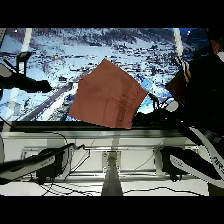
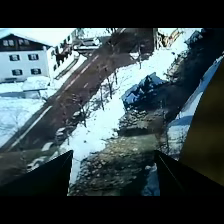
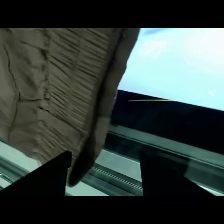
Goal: Fold the clothes and pants, and hang the long-sleeved shirts on hangers.
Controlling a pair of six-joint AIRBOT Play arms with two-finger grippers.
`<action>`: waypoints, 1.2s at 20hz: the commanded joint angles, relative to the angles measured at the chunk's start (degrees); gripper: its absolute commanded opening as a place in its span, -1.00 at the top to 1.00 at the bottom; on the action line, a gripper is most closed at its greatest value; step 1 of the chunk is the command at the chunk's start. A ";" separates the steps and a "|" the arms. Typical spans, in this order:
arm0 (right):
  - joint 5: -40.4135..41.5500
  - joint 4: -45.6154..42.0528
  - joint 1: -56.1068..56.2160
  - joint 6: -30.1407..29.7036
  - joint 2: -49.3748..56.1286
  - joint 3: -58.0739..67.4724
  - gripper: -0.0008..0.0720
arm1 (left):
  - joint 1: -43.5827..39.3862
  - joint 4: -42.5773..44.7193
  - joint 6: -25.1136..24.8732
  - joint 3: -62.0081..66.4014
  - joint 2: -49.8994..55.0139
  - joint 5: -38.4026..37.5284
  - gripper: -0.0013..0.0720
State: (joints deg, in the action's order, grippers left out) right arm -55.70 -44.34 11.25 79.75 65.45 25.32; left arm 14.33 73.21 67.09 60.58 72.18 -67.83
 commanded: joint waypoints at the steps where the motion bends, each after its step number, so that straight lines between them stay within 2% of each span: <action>1: 4.07 6.58 1.66 -1.27 4.04 -2.23 -0.31 | 2.93 -10.67 -0.09 -3.41 4.79 -4.57 -0.51; 5: 1.95 11.72 1.66 -4.07 6.93 -2.23 -0.17 | 2.69 -12.85 -1.95 -8.96 9.18 -4.52 -0.51; 6: 1.20 13.09 1.66 -4.92 7.17 -2.23 0.07 | 2.69 -12.79 -2.01 -10.23 9.97 -4.57 -0.51; 7: 0.85 13.88 1.66 -5.55 7.17 -2.23 0.17 | 2.71 -12.85 -3.30 -11.63 10.67 -4.70 -0.51; 8: 1.16 14.32 1.66 -6.56 7.17 -2.21 0.17 | 2.71 -12.87 -4.76 -12.94 11.15 -4.59 -0.51; 9: 1.77 14.29 1.66 -7.41 7.17 -2.21 0.29 | 2.67 -13.35 -5.95 -14.36 11.61 -3.82 -0.51; 10: 2.36 14.23 1.66 -7.48 7.17 -2.21 0.65 | 2.69 -14.40 -6.82 -15.61 12.00 -2.95 -0.51; 11: 2.67 14.23 1.66 -7.48 7.17 -2.21 0.93 | 2.67 -15.80 -7.48 -16.83 12.41 -1.79 -0.51; 14: 3.04 14.08 1.66 -7.50 7.15 -2.10 0.93 | 2.54 -21.29 -10.75 -19.26 13.68 -1.09 -0.45; 15: 3.04 14.19 1.66 -7.52 7.08 -2.10 0.93 | 2.32 -21.40 -11.43 -19.56 14.21 -2.16 -0.30; 18: 2.89 14.64 1.66 -9.33 7.06 -2.10 0.93 | 1.33 -20.55 -14.82 -19.58 16.04 -8.72 -0.30; 19: 2.69 15.50 1.66 -10.95 7.06 -2.03 0.93 | 0.94 -20.61 -15.34 -19.58 16.65 -9.99 -0.17; 21: 1.07 16.28 1.66 -14.58 7.06 -0.42 0.94 | -0.35 -21.00 -15.80 -19.58 17.07 -9.99 0.65; 22: -0.37 16.31 1.66 -15.98 7.04 1.29 0.94 | -1.07 -21.35 -16.98 -19.54 16.98 -10.01 0.92; 24: -2.97 16.24 1.66 -17.86 7.04 5.77 0.94 | -2.10 -23.80 -19.17 -19.39 16.57 -9.99 0.93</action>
State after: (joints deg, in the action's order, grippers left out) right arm -55.22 -28.77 12.86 65.84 72.55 26.94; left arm 13.63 52.56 51.00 41.10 88.73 -75.83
